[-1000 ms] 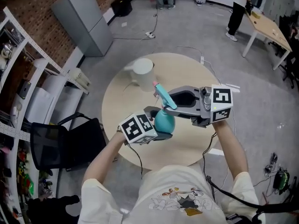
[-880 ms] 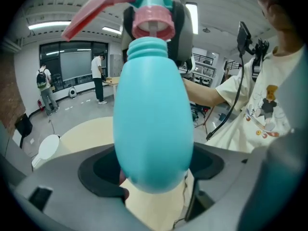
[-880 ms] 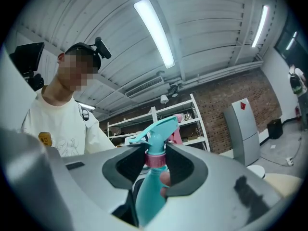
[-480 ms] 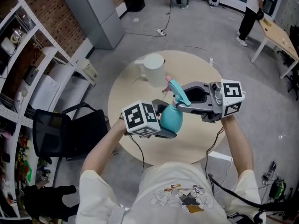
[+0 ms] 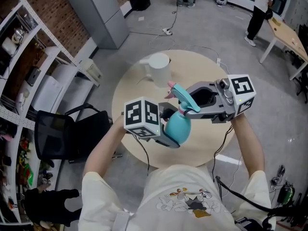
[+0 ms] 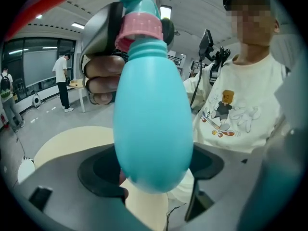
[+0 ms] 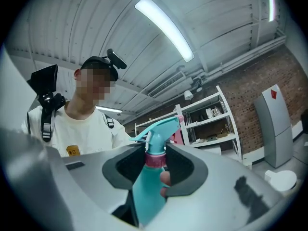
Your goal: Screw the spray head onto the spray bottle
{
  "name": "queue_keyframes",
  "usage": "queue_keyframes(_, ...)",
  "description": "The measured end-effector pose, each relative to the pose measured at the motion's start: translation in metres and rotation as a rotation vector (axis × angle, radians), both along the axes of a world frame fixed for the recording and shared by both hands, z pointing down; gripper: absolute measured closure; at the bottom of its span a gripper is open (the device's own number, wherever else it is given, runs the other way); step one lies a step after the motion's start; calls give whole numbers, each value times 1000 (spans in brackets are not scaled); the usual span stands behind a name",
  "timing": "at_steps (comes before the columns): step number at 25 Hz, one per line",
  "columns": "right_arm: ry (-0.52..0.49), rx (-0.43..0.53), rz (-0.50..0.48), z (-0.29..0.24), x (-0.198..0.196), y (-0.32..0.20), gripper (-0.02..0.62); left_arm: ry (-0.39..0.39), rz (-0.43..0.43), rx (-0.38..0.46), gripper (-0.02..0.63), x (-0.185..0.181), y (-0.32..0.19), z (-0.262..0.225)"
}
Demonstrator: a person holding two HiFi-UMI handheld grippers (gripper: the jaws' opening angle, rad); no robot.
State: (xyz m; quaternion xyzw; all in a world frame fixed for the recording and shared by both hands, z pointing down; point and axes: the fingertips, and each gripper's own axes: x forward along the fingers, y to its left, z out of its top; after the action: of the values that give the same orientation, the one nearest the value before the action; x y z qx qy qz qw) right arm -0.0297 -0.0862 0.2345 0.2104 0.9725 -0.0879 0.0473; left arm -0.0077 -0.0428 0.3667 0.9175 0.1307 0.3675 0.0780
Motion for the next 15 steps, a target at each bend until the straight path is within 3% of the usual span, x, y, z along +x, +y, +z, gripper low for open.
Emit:
queue_keyframes(8, 9, 20, -34, -1, 2, 8, 463, 15, 2, -12, 190, 3, 0, -6)
queue_keyframes(15, 18, 57, 58, 1, 12, 1, 463, 12, -187, 65, 190, 12, -19, -3)
